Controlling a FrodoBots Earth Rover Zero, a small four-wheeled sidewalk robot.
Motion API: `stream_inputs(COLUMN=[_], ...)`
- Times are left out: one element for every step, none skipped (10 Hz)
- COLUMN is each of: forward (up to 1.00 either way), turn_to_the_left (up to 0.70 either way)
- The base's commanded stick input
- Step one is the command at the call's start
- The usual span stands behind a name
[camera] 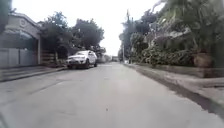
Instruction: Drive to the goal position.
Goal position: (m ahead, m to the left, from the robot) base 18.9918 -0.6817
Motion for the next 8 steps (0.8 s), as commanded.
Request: stream_inputs(forward=[0.85, 0.85, 0.85, 0.85, 0.85, 0.85, 0.85, 0.85], turn_to_the_left=[0.0, -0.16, -0.32, -0.34, -0.34, -0.25, -0.01, 0.0])
